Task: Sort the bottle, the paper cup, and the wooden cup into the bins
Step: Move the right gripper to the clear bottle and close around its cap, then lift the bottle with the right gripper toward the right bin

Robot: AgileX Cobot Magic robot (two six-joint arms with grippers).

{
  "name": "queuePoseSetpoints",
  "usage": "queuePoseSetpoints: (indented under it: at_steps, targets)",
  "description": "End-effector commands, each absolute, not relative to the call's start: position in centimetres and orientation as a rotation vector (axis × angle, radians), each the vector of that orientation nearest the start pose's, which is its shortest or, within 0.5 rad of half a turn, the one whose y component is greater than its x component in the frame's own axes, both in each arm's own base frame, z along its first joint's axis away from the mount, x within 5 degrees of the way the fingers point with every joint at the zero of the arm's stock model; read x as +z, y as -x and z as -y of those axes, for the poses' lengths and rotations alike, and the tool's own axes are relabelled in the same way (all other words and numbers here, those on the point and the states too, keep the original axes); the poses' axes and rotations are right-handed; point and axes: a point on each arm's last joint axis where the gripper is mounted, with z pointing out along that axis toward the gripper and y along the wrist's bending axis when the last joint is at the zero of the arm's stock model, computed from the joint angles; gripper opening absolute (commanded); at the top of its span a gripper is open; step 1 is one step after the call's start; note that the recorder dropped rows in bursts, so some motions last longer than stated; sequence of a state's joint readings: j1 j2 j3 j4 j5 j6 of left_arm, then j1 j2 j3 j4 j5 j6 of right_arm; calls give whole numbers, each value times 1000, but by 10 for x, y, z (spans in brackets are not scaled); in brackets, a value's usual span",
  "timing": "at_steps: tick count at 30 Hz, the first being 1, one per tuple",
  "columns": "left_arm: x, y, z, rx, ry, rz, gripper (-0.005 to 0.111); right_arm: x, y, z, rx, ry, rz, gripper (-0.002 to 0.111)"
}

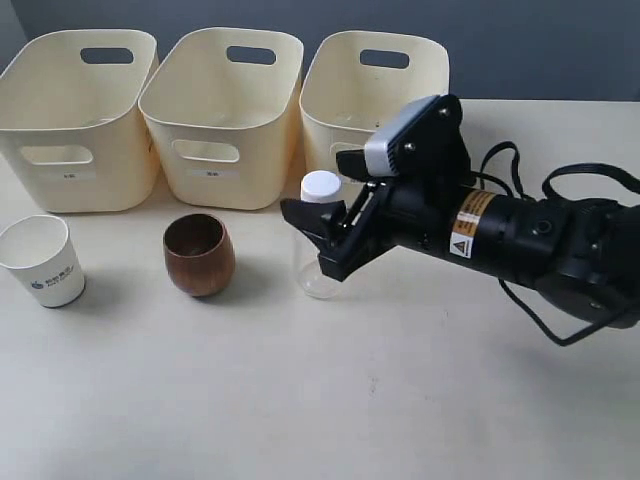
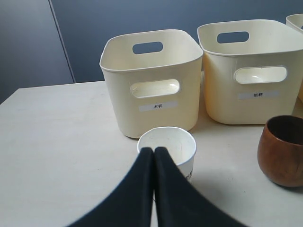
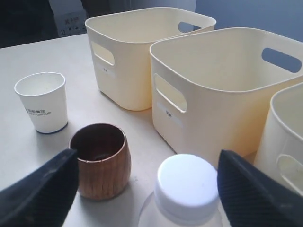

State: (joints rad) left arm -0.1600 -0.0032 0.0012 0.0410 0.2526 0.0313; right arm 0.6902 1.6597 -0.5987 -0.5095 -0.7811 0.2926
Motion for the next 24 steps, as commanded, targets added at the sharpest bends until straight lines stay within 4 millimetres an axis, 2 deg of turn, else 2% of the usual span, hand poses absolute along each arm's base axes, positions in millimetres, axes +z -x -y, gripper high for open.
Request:
queuePoseSetpoints:
  at_steps: [1,9,24]
  targets:
    - [192,-55,8,-60,-193,-1712,0,177,-223,-225,746,950,-1623,76]
    - [192,-55,8,-60,-193,-1712,0,171,-234,-231,731,927,-1646,75]
    - [192,-55,8,-60,-193,-1712,0,174,-234,-231,733,905,-1626,75]
